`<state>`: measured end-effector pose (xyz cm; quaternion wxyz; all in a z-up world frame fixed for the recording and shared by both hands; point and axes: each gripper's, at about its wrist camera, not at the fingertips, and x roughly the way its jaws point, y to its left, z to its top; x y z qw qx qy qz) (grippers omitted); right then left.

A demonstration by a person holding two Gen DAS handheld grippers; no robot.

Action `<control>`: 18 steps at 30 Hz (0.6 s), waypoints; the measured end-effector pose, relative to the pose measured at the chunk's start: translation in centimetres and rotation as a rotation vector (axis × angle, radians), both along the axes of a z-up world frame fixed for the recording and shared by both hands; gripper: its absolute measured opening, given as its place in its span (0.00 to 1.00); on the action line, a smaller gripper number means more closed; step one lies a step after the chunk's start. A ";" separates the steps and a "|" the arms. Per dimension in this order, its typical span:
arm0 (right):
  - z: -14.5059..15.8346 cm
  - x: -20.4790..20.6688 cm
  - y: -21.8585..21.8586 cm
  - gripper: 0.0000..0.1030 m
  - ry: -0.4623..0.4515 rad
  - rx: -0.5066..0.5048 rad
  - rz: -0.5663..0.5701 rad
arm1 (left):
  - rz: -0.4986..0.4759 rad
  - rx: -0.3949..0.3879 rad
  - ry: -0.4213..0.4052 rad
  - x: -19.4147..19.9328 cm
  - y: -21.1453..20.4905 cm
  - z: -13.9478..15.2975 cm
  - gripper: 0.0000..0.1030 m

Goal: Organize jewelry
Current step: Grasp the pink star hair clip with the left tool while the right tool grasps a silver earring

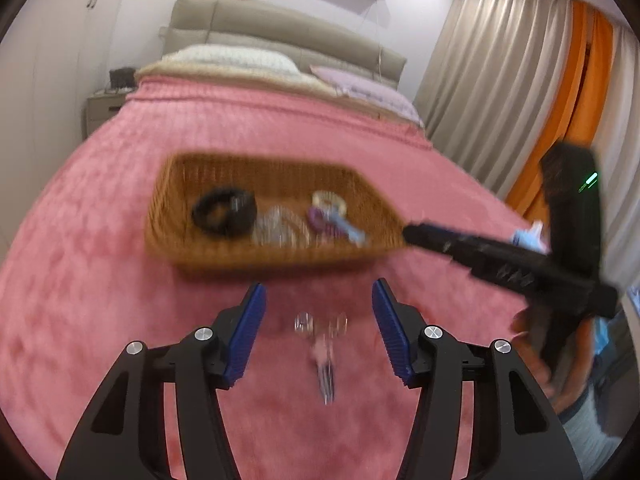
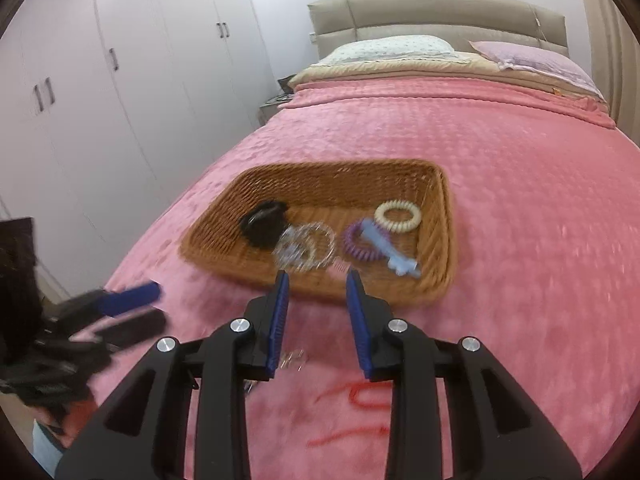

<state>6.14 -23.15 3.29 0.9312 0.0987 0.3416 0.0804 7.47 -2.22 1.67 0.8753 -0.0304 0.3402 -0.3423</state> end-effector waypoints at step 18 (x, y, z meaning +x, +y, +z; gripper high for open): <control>-6.4 -1.3 1.6 0.26 0.059 0.035 0.040 | 0.029 0.266 0.099 -0.1 -4.9 -6.8 0.29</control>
